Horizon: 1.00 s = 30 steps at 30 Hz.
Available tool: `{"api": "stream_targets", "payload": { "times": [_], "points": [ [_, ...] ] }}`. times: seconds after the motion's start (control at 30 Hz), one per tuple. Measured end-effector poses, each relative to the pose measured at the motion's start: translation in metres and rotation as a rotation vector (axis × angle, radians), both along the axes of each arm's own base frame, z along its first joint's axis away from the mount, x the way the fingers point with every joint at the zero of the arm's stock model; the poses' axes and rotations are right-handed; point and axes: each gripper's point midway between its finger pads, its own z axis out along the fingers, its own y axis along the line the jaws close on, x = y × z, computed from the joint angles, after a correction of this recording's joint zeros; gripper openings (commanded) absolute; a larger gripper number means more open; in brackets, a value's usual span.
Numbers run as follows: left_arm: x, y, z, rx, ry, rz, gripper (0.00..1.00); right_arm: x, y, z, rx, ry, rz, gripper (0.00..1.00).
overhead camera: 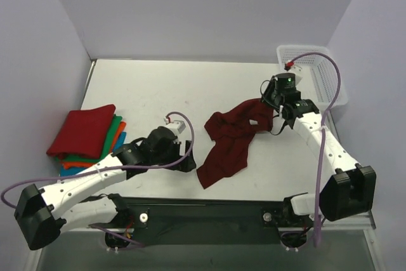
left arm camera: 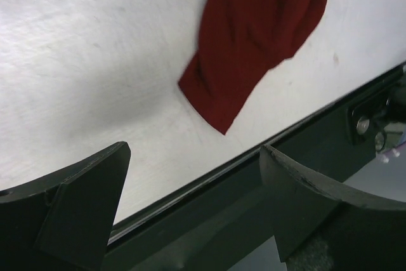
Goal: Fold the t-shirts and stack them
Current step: Move the tshirt to the center of the board
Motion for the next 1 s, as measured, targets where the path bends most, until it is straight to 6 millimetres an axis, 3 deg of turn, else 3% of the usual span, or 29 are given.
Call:
{"api": "stream_targets", "payload": {
  "times": [0.1,0.2,0.23,0.33,0.43,0.6,0.73,0.8,0.9,1.0],
  "points": [
    [-0.020,-0.020,-0.019,0.031,0.030,-0.088,0.93,-0.007,-0.029,-0.043,0.014,0.104,-0.083,0.41],
    [-0.036,-0.039,-0.034,0.072,0.034,-0.164,0.91,-0.020,-0.038,-0.064,0.020,0.154,-0.114,0.44],
    [-0.039,-0.044,-0.041,0.093,0.036,-0.179,0.83,-0.025,-0.038,-0.067,0.023,0.161,-0.113,0.44],
    [-0.042,-0.052,-0.061,0.167,0.051,-0.192,0.78,-0.041,-0.039,-0.064,0.038,0.147,-0.109,0.45],
    [-0.039,-0.056,-0.079,0.241,0.053,-0.186,0.78,-0.054,-0.042,-0.048,0.058,0.096,-0.108,0.47],
    [-0.037,-0.075,-0.094,0.331,0.021,-0.200,0.75,-0.069,-0.047,-0.029,0.084,0.023,-0.114,0.47],
    [-0.035,-0.101,-0.091,0.377,-0.048,-0.212,0.72,-0.080,-0.047,-0.033,0.095,0.028,-0.106,0.47],
    [-0.034,-0.108,-0.091,0.401,-0.072,-0.210,0.66,-0.084,-0.047,-0.036,0.097,0.035,-0.102,0.47],
    [-0.034,-0.108,-0.098,0.444,-0.088,-0.200,0.58,-0.089,-0.047,-0.043,0.096,0.051,-0.100,0.47],
    [-0.032,-0.096,-0.110,0.510,-0.081,-0.177,0.57,-0.093,-0.049,-0.048,0.093,0.066,-0.104,0.47]
  ]
}}
